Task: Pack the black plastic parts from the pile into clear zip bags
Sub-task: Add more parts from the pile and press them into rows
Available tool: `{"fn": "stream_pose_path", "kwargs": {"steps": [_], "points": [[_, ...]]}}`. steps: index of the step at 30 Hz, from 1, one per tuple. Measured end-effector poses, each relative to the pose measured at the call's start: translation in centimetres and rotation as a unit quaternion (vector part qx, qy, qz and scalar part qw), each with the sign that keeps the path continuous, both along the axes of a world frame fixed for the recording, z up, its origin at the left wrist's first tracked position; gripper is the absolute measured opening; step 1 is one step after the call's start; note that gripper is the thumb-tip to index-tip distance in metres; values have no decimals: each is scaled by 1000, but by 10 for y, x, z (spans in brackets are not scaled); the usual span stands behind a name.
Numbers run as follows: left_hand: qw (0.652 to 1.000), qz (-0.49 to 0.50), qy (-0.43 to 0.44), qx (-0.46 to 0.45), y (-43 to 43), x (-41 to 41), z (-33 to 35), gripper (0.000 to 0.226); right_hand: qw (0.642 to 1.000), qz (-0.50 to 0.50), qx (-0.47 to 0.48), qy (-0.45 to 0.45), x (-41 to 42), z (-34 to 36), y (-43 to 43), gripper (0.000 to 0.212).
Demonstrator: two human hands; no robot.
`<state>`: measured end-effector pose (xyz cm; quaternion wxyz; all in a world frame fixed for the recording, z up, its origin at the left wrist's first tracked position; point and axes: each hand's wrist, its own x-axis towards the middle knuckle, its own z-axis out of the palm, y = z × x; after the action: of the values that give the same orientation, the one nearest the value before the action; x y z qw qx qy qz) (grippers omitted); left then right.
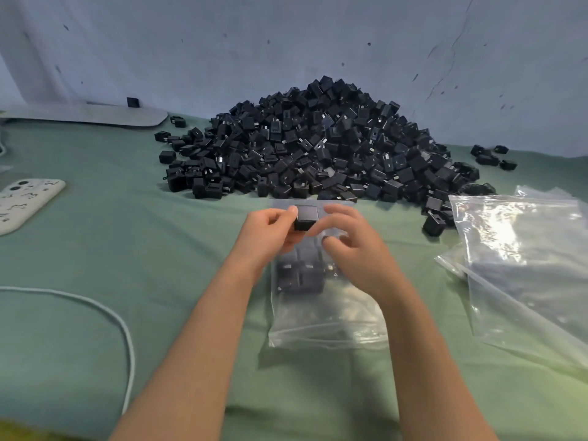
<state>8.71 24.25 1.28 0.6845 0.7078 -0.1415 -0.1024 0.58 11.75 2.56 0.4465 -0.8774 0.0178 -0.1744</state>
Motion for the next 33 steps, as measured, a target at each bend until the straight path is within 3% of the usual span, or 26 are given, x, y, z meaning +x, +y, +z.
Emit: {"fn": "stream_pose_path", "kwargs": {"steps": [3, 7, 10, 12, 14, 16, 19, 22, 27, 33], "points": [[1000, -24, 5, 20, -1, -10, 2, 33, 998, 44, -21, 30, -10, -4, 1, 44], [999, -16, 2, 45, -4, -19, 6, 28, 1000, 14, -25, 10, -20, -6, 0, 42], [986, -36, -102, 126, 3, -33, 7, 24, 997, -57, 47, -27, -30, -10, -3, 41], [957, -134, -156, 204, 7, -49, 7, 24, 986, -108, 117, -48, -38, -10, -5, 37], [903, -218, -198, 313, 7, -65, 6, 29, 977, -118, 167, -56, -44, -10, -3, 36], [844, -246, -239, 412, 4, -75, 3, 42, 974, -102, 190, -62, -50, -8, 3, 36], [810, -247, -256, 465, -2, -80, 0, 37, 974, -68, 206, -66, -60, -3, 13, 35], [815, -241, -273, 451, -6, -78, -1, 21, 974, -19, 223, -45, -73, 1, 18, 33], [865, -223, -237, 383, 0, -64, 3, 9, 974, 8, 220, -56, -103, 11, 10, 29], [897, -201, -231, 318, -1, -58, 5, 11, 997, -4, 12, 76, -116, 6, 10, 28]]}}
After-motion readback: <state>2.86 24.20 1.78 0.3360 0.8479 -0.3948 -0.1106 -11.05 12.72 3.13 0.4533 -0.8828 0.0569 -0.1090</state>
